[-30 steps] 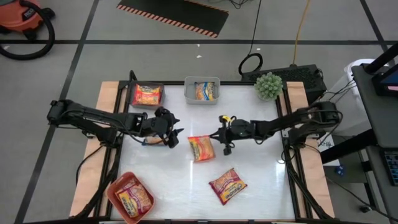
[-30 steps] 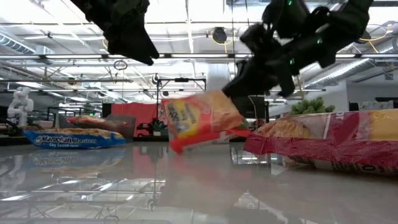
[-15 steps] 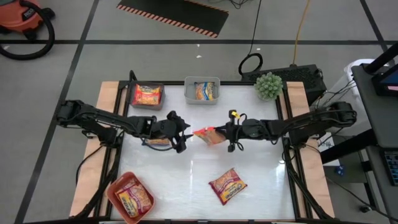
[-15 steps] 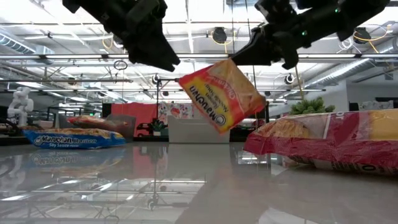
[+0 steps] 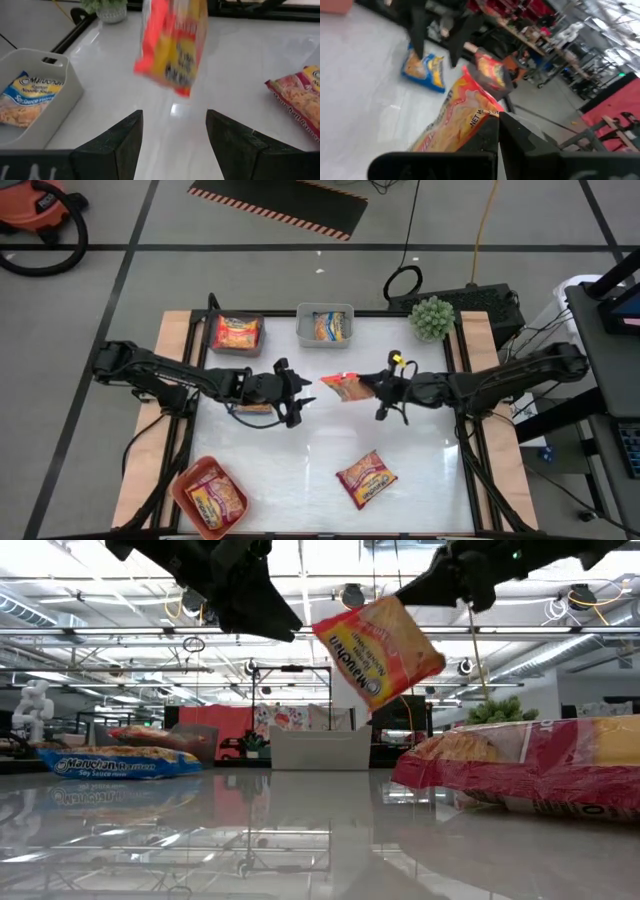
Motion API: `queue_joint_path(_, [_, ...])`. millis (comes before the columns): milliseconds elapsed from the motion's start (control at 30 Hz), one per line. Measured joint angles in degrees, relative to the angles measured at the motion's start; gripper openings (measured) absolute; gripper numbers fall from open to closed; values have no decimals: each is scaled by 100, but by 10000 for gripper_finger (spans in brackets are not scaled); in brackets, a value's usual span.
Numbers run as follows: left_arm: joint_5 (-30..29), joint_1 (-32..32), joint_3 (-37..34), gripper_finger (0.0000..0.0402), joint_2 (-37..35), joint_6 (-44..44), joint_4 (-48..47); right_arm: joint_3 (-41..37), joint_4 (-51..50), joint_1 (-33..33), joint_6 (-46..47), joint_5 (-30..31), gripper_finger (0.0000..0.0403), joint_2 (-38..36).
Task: Sort Maruchan noodles
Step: Put the orange noodle pack into the black bin
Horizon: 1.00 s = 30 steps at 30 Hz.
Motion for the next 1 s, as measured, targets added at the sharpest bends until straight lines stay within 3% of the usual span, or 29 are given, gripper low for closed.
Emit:
queue_joint_path(133, [211, 3, 0, 235, 6, -80, 5, 0, 10, 162, -10, 183, 0, -294])
queue_joint_path(300, [215, -11, -8, 281, 206, -155, 413, 0, 40, 330, -36, 185, 0, -580])
queue_joint_path(500, [198, -26, 2, 320, 876, 150, 1934, 4, 224, 547, -141, 554, 0, -796])
queue_joint_path(633, [51, -57, 2, 324, 1331, 545, 2887, 2, 342, 749, -361, 964, 0, -890])
queue_joint_path(833, [-244, -28, -1, 324, 1826, 513, 4115, 4, 648, 1008, -570, 1076, 0, -998])
queue_joint_path(933, [-111, -33, 2, 324, 2103, 404, 4811, 4, 793, 1097, -622, 1073, 0, -997])
queue_joint_path(1000, [285, -33, 0, 324, 2263, 444, 5324, 4, 873, 1151, -643, 1054, 0, -985])
